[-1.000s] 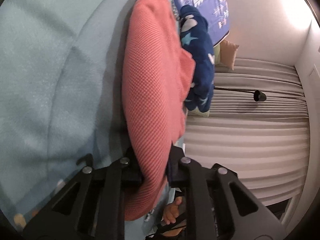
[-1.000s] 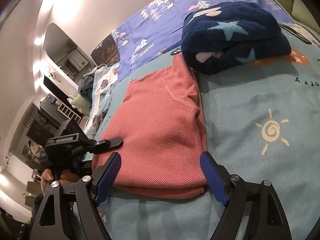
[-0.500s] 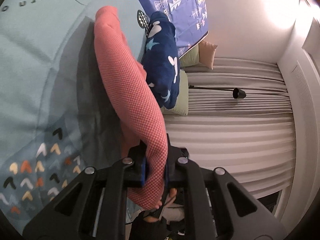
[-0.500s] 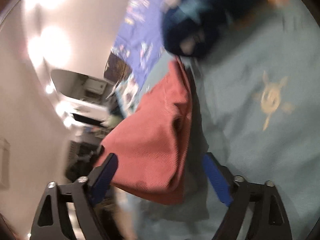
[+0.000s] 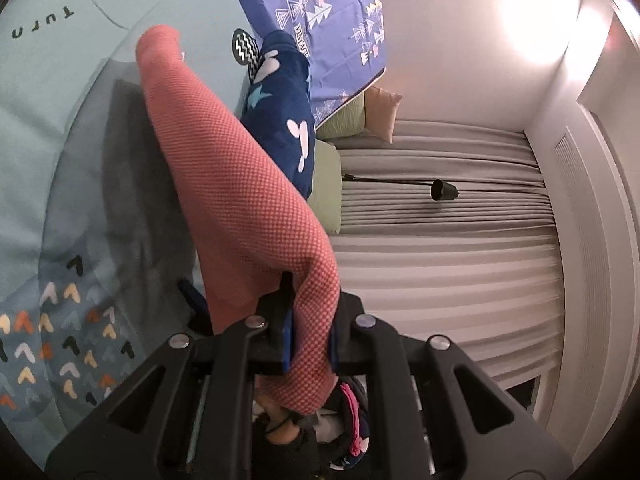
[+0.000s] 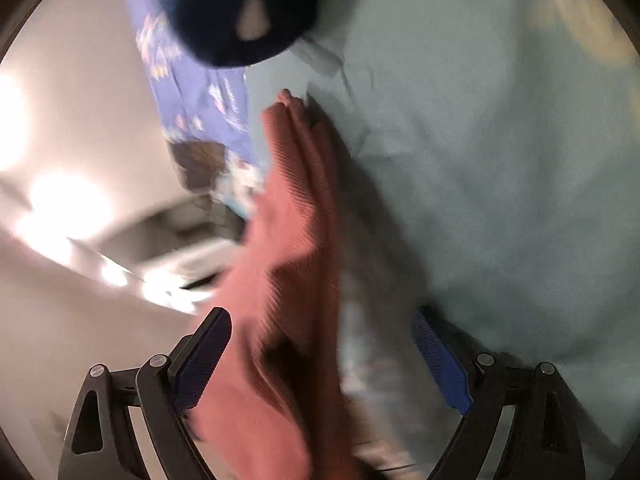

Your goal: Fold small clothes

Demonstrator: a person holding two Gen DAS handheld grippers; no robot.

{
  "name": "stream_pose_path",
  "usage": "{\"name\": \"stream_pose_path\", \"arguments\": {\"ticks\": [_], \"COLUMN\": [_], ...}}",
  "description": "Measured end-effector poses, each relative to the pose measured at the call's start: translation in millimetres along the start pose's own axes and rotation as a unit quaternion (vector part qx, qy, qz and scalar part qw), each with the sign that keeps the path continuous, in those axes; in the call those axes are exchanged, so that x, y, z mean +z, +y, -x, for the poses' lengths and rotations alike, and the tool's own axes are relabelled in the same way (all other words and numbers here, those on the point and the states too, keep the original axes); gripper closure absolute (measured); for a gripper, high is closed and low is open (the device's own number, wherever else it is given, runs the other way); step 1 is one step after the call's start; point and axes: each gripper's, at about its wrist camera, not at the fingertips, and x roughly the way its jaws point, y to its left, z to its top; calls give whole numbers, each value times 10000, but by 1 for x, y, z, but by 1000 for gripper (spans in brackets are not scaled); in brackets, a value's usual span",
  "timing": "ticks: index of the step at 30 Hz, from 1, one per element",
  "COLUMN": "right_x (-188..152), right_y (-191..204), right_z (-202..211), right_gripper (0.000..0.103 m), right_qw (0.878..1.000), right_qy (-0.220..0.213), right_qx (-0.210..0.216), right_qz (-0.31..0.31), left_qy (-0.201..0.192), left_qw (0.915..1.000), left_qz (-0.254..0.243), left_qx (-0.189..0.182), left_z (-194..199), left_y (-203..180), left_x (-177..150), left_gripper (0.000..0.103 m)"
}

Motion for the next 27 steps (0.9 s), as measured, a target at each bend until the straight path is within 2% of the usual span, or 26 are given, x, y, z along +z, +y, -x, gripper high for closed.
{"name": "stream_pose_path", "arguments": {"ticks": [2, 5, 6, 10, 13, 14, 16, 18, 21, 24, 27], "right_x": [10, 22, 29, 43, 44, 44, 45, 45, 44, 41, 34], "right_y": [-2, 5, 9, 12, 24, 25, 24, 26, 31, 41, 59], "right_z": [-14, -32, -38, -59, -69, -69, -70, -74, -73, -69, -72], "right_gripper": [10, 9, 9, 11, 16, 21, 36, 68, 78, 80, 80], "right_qw": [9998, 9988, 9984, 9972, 9968, 9975, 9981, 9971, 9962, 9948, 9924], "right_qy": [9, 328, 452, 685, 734, 612, 404, 250, 137, -22, -67], "right_qx": [-141, 297, 288, -87, -316, -355, -456, -716, -848, -899, -942], "right_qz": [-143, -214, -200, -281, 5, 20, -73, -10, 152, 488, 785], "left_qy": [35, 60, 36, 39, 19, 13, -78, -167, -218, -215, -254], "left_qw": [9999, 9994, 9993, 9989, 9985, 9985, 9984, 9985, 9985, 9986, 9992], "left_qz": [64, 196, 223, 308, 395, 401, 426, 393, 316, 230, 78], "left_qx": [142, 285, 294, 346, 375, 371, 349, 334, 390, 423, 304], "left_z": [2, 9, 12, 25, 33, 35, 40, 42, 45, 47, 51], "left_y": [4, 14, 18, 33, 44, 45, 50, 51, 51, 48, 40], "left_x": [-2, -5, -6, -12, -15, -16, -19, -21, -21, -20, -20], "left_gripper": [89, 89, 89, 89, 89, 89, 89, 89, 89, 89, 89]}}
